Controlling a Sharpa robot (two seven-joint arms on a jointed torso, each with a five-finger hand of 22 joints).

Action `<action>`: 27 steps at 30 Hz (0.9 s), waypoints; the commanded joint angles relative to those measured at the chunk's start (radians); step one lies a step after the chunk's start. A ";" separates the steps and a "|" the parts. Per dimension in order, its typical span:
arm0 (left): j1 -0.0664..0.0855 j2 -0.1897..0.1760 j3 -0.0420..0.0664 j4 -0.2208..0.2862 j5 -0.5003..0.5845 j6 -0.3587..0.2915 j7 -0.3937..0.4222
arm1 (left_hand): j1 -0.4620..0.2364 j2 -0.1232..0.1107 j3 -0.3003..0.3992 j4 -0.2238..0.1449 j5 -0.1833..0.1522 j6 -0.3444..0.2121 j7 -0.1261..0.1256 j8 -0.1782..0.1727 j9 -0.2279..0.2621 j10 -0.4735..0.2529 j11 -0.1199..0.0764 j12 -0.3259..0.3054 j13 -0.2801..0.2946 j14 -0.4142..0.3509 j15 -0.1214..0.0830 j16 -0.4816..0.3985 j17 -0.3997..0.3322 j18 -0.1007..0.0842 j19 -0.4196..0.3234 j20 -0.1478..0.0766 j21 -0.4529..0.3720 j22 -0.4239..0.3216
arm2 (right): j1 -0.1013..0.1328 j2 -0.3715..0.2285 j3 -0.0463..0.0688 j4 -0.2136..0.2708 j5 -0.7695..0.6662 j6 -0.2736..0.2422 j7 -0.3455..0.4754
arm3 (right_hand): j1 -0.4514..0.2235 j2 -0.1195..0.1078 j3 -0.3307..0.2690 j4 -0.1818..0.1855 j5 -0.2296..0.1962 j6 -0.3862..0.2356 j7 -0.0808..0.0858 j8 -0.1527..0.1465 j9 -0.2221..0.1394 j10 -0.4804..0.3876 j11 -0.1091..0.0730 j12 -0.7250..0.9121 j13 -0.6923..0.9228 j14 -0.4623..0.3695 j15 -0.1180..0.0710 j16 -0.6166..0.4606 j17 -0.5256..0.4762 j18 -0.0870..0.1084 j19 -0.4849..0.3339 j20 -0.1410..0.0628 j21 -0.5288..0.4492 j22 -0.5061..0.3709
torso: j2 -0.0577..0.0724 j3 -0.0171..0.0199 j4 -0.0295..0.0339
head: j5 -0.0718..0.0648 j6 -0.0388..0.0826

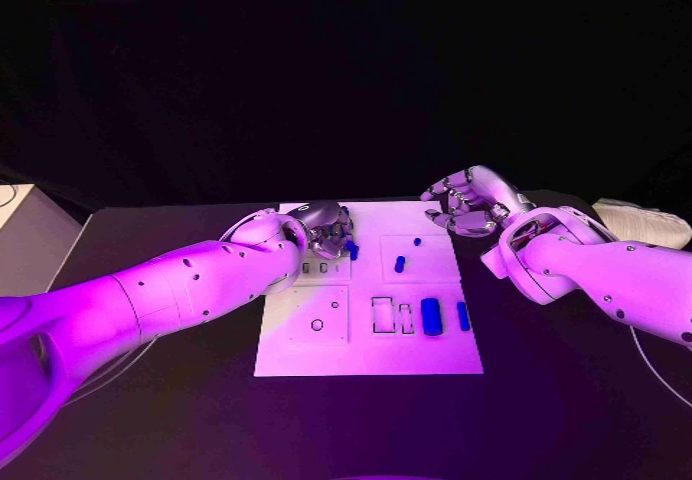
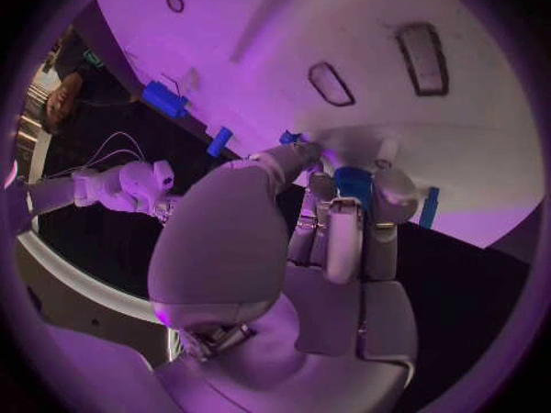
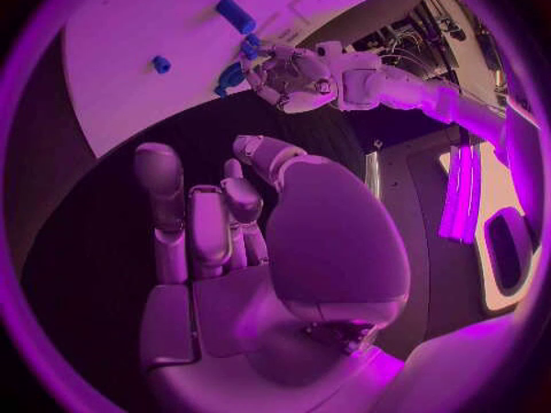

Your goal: Assemble the parts on the task board

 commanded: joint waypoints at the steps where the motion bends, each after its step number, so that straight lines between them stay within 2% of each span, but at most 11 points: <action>1: 0.000 0.004 0.001 -0.002 0.039 -0.008 0.027 | -0.004 0.004 0.000 0.000 -0.006 0.000 -0.002 0.006 0.018 0.005 0.000 -0.002 0.001 0.004 -0.004 0.004 0.055 -0.011 0.003 -0.007 0.005 0.001 | 0.000 0.000 0.000 0.001 0.001 0.002 0.003 | -0.007 0.000 0.001 0.005 0.007 -0.010 0.000 0.006 0.001 0.009 0.000 0.008 0.003 0.005 0.001 0.005 0.002 -0.007 0.006 -0.001 0.006 0.004 | 0.000 0.0000 -0.0003 | 0.001 0.000; 9: 0.000 0.001 0.001 -0.012 0.054 -0.041 0.055 | 0.001 0.005 0.005 -0.006 -0.006 -0.001 -0.003 0.008 0.020 0.016 -0.002 0.002 0.011 0.006 -0.006 0.006 0.059 -0.012 0.008 -0.008 0.010 0.009 | 0.000 -0.001 0.000 0.000 0.002 0.002 0.002 | -0.007 0.000 0.001 0.005 0.007 -0.009 0.000 0.007 0.002 0.010 0.000 0.011 0.005 0.006 0.001 0.008 0.005 -0.007 0.006 -0.001 0.009 0.007 | 0.000 0.0001 0.0000 | 0.000 0.001; 15: 0.000 -0.006 0.001 -0.010 0.063 -0.092 0.114 | -0.002 0.004 0.011 -0.013 -0.007 0.019 -0.009 0.027 0.030 0.057 -0.009 0.017 0.044 0.016 -0.012 0.013 0.075 -0.017 0.023 -0.013 0.028 0.034 | 0.000 0.000 0.000 0.000 0.002 0.006 -0.001 | -0.007 0.000 0.001 0.005 0.007 -0.009 0.000 0.007 0.002 0.011 0.000 0.015 0.009 0.007 0.001 0.011 0.008 -0.008 0.008 -0.001 0.013 0.013 | 0.000 -0.0003 -0.0002 | -0.001 0.002; 19: -0.003 -0.020 0.002 0.005 0.071 -0.121 0.154 | -0.003 0.005 0.018 -0.017 -0.005 0.027 -0.013 0.035 0.035 0.084 -0.013 0.028 0.071 0.021 -0.016 0.016 0.083 -0.019 0.029 -0.016 0.034 0.043 | 0.000 -0.002 0.000 0.003 0.002 0.013 -0.006 | -0.007 0.002 0.000 0.006 0.007 -0.009 -0.001 0.009 0.004 0.031 0.000 0.063 0.055 0.017 0.000 0.040 0.034 -0.013 0.019 -0.001 0.045 0.051 | 0.000 -0.0007 -0.0005 | -0.002 0.004; 27: -0.017 -0.064 0.021 0.058 0.110 -0.191 0.242 | -0.003 0.006 0.022 -0.020 -0.004 0.032 -0.015 0.039 0.038 0.097 -0.015 0.033 0.084 0.023 -0.018 0.017 0.086 -0.019 0.030 -0.018 0.036 0.044 | 0.000 -0.003 0.000 0.019 0.017 0.036 -0.033 | -0.013 0.006 -0.002 0.012 0.005 -0.013 0.000 0.009 0.005 0.046 0.001 0.103 0.094 0.028 0.001 0.067 0.058 -0.019 0.032 0.000 0.080 0.091 | -0.001 -0.0008 0.0012 | -0.004 0.007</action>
